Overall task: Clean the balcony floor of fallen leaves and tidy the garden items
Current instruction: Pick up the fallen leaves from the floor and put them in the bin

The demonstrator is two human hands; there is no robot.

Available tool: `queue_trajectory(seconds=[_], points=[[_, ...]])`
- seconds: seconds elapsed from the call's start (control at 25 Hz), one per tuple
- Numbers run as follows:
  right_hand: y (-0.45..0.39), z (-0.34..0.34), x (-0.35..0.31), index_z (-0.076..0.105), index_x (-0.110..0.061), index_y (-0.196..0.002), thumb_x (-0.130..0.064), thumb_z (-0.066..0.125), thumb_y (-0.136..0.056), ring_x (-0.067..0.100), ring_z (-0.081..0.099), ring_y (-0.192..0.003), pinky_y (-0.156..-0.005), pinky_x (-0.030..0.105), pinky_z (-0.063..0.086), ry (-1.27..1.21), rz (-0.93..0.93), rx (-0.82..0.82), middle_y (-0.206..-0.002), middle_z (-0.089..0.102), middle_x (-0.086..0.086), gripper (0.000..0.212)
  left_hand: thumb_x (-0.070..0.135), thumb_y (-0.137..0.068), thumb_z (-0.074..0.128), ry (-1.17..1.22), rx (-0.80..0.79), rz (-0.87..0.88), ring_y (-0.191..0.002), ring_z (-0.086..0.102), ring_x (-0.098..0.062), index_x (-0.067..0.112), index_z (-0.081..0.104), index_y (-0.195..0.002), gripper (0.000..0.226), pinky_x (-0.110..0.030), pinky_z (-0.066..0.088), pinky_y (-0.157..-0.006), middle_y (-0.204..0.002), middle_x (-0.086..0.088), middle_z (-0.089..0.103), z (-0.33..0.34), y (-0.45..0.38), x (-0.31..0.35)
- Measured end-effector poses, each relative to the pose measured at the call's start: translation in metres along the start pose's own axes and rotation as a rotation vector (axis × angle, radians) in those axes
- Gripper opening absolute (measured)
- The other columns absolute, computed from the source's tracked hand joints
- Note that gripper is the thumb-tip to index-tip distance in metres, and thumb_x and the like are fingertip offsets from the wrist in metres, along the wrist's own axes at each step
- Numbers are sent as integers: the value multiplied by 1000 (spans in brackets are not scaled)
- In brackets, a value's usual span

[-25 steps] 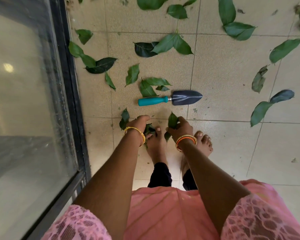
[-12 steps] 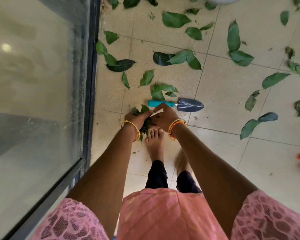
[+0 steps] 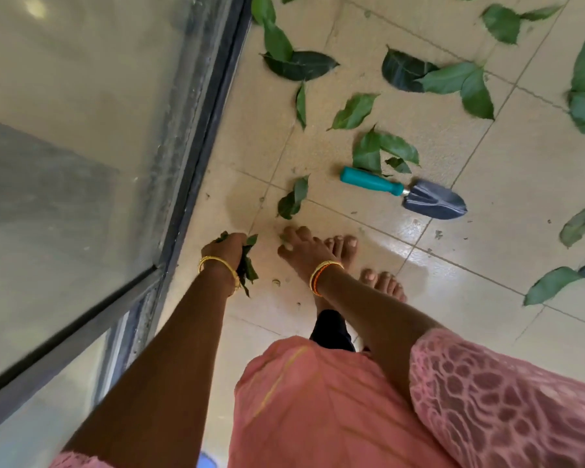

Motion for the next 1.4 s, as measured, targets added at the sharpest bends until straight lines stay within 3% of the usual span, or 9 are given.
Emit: queue_trajectory(seconds=[0.2, 0.36, 0.48, 0.6, 0.8, 0.96, 1.08, 1.16, 1.4], points=[[-13, -9, 5, 45, -2, -134, -1, 40, -94, 33, 43, -120, -94, 39, 44, -14, -45, 68, -133, 43, 19, 40, 16, -80, 64, 112, -42, -17, -64, 54, -23, 5, 60, -80, 11, -31, 47, -68, -77, -12, 60, 11, -13, -14], [-4, -65, 10, 72, -7, -94, -2, 83, -56, 27, 65, -73, -62, 30, 53, -33, -75, 442, -79, 68, 10, 40, 12, -81, 63, 195, -112, -15, -56, 50, -21, 6, 60, -72, 12, -26, 43, -59, -67, -10, 56, 32, 4, -7], [-14, -82, 22, 76, -13, -78, -16, 75, -64, 33, 60, -105, -85, 41, 50, 51, -65, 428, -107, 66, 9, 14, 11, -79, 63, 225, -144, 7, -54, 48, -22, 6, 60, -70, 11, -26, 42, -59, -65, -10, 56, 45, 8, 2], [-28, -70, 41, 65, -10, -118, -12, 52, -90, 33, 27, -138, -111, 44, 27, 23, -9, 255, -144, 39, 12, 31, 14, -78, 63, 201, -146, 39, -57, 50, -23, 6, 61, -73, 9, -30, 45, -63, -70, -11, 59, 49, 6, 11], [-8, -65, 75, 60, -9, -121, -7, 47, -95, 28, 51, -113, -91, 39, 47, -146, 158, 192, -120, 56, 10, 29, 19, -71, 67, 198, -198, 15, -59, 53, -21, 4, 60, -82, 20, -30, 47, -67, -71, -11, 59, 52, 24, 14], [43, -91, 77, 64, -19, -114, -18, 52, -94, 29, 57, -101, -86, 37, 49, -351, 261, 240, -109, 61, 11, 23, 16, -74, 66, 213, -326, 29, -61, 54, -20, 9, 62, -83, 12, -26, 46, -63, -73, -10, 60, 76, 76, 23], [79, -120, 75, 53, -16, -117, -14, 53, -91, 32, 59, -92, -80, 39, 51, -512, 347, 327, -102, 58, 14, 26, 26, -59, 72, 167, -526, 19, -75, 63, -27, 10, 69, -93, 39, -30, 50, -68, -86, -14, 67, 111, 124, 31], [97, -136, 83, 53, -13, -112, -9, 51, -89, 32, 59, -88, -75, 36, 48, -596, 409, 361, -99, 58, 17, 23, 27, -72, 70, 150, -582, -7, -85, 66, -29, 6, 67, -103, 37, -31, 53, -69, -93, -17, 69, 125, 148, 37], [131, -175, 109, 69, -6, -102, 4, 55, -83, 24, 60, -92, -81, 20, 46, -824, 441, 451, -107, 60, 13, 26, 24, -68, 74, -54, -373, 146, -83, 68, -31, 4, 68, -85, 27, -42, 55, -83, -89, -17, 71, 128, 164, 76]])
Point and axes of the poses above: each hand's wrist, its own y-axis away from the middle knuckle, its own z-axis out of the palm, x = y × z, the point moved 10 cm from there along -y, towards the middle knuckle
